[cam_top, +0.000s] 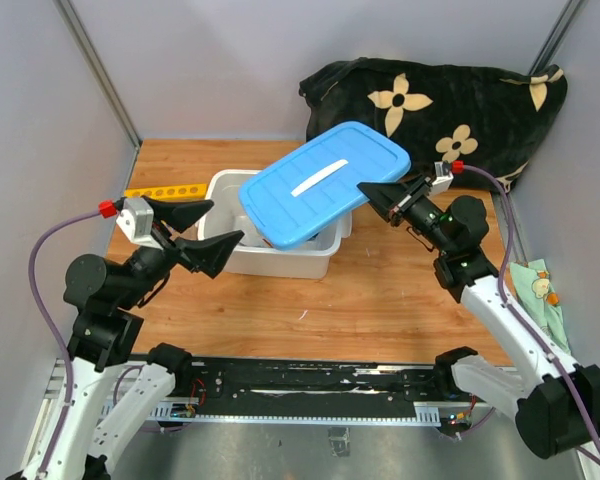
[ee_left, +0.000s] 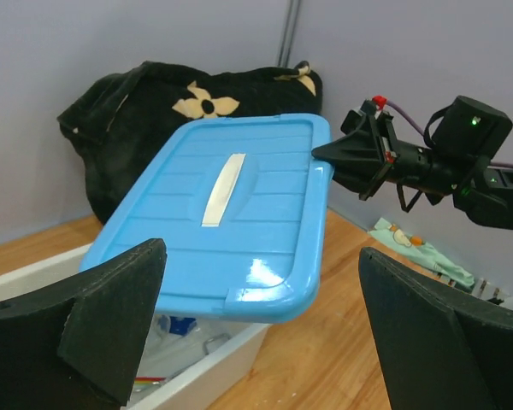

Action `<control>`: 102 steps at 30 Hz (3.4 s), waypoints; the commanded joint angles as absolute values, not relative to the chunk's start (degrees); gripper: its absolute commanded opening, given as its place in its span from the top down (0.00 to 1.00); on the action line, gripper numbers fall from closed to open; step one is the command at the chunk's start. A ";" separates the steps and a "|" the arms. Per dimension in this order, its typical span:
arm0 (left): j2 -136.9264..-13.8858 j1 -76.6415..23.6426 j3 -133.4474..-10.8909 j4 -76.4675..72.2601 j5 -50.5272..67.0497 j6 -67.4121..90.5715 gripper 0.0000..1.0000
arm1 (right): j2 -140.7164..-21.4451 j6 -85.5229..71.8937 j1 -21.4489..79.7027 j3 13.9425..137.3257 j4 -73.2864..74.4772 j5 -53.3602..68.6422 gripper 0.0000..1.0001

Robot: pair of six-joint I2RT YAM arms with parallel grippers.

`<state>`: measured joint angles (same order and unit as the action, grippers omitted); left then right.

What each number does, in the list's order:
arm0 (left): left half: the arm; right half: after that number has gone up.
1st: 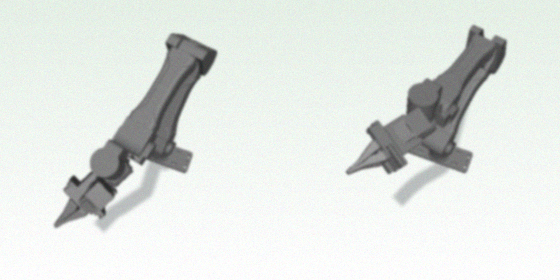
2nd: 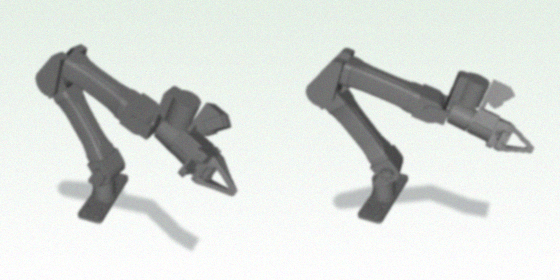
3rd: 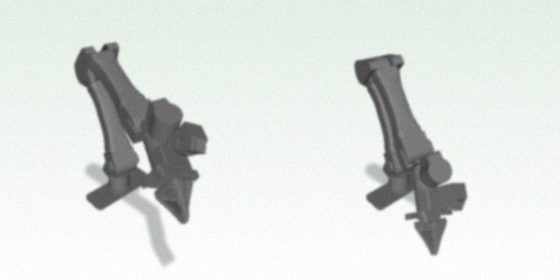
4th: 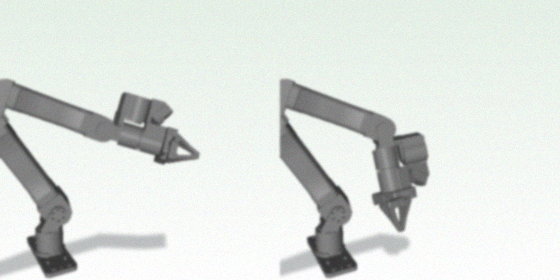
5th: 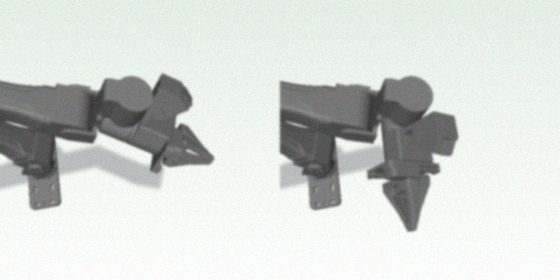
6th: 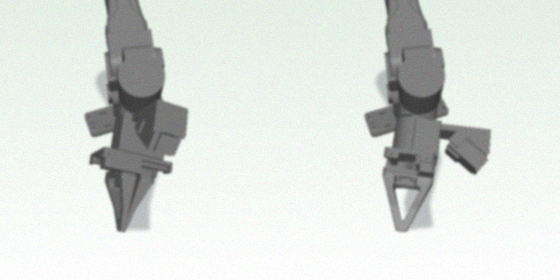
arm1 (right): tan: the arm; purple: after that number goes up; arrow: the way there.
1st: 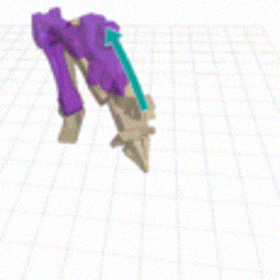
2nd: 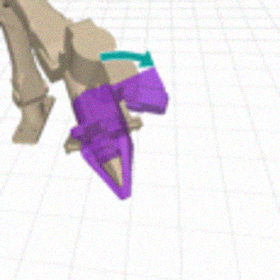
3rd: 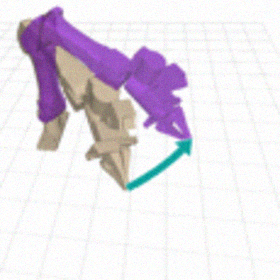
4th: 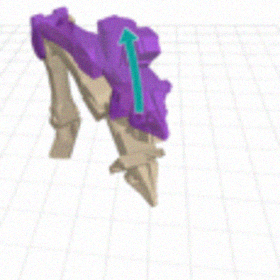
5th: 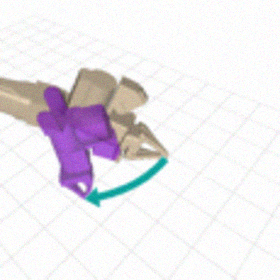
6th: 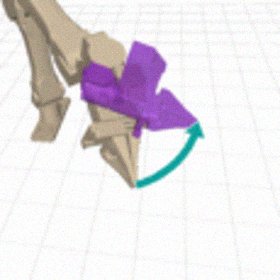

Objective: Organize the chemistry lab equipment
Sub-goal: Pick up the storage box lid at the center of the board, then close the lid of the storage box.

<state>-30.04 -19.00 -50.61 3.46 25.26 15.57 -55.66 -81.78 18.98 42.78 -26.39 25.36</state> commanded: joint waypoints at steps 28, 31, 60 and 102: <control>-34.62 -19.30 -47.93 7.92 -2.79 30.12 0.35 | -74.53 -35.77 57.37 28.51 -89.37 -35.18 0.99; -35.74 -19.39 -47.90 7.99 -1.75 29.45 0.35 | -77.11 -38.05 57.48 29.66 -89.68 -34.79 0.99; -64.28 2.23 -48.35 -31.29 52.65 68.74 0.31 | -45.56 -32.76 58.49 20.60 -67.65 -27.33 0.99; -76.11 -2.20 -38.13 -63.17 52.80 83.52 0.48 | -53.78 -37.11 58.49 27.54 -70.81 -20.83 0.99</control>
